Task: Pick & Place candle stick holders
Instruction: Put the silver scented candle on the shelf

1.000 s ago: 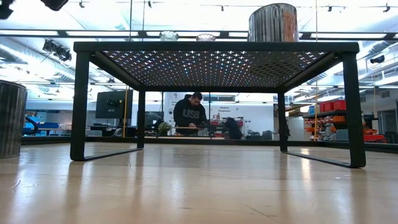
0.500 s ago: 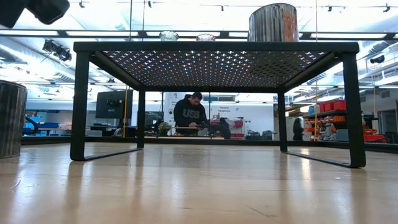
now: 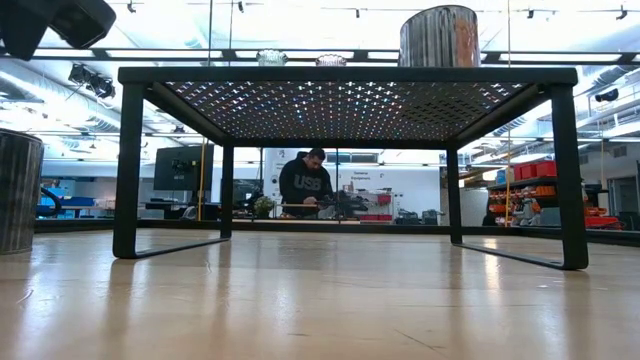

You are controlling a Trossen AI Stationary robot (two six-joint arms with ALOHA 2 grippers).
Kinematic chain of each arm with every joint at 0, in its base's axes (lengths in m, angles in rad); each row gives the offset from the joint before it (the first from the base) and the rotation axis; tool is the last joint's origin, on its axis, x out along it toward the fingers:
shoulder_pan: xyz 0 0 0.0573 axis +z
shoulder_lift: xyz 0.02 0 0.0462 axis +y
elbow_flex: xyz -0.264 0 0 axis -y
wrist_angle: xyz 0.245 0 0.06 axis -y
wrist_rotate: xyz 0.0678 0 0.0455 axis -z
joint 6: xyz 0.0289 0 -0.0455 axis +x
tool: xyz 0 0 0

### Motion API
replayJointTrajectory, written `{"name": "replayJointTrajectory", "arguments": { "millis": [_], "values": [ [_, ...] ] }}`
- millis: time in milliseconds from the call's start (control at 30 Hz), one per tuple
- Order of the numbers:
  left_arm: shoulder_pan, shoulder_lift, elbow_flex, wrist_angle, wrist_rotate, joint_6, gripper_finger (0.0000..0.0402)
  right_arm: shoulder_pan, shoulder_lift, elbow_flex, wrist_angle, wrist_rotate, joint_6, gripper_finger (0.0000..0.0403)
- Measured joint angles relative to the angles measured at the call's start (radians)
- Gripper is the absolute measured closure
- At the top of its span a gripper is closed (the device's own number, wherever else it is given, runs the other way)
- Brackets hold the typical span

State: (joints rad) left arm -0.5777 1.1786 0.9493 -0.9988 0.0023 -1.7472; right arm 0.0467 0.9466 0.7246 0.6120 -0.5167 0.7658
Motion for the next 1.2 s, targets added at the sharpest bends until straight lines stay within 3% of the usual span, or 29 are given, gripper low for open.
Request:
{"name": "replayJointTrajectory", "arguments": {
  "millis": [167,433,533,867,1200],
  "values": [
    [0.003,0.0,0.0,-0.031,-0.021,-0.002,0.0003,0.0,0.0,0.0,-0.001,0.001,-0.002,0.0351],
    [0.005,0.0,-0.049,-0.033,0.005,-0.129,0.0003,0.0,0.0,0.0,-0.001,0.003,-0.007,0.0351],
    [0.005,0.001,-0.069,-0.024,0.069,-0.127,0.0003,0.0,0.0,0.0,-0.001,0.007,-0.007,0.0351],
    [0.017,0.015,-0.074,-0.016,0.034,-0.125,0.0003,0.0,0.0,0.0,-0.001,0.038,-0.015,0.0351],
    [0.027,0.095,-0.073,-0.004,0.079,-0.043,0.0003,0.0,0.0,0.0,-0.007,0.048,-0.013,0.0351]
  ]
}}
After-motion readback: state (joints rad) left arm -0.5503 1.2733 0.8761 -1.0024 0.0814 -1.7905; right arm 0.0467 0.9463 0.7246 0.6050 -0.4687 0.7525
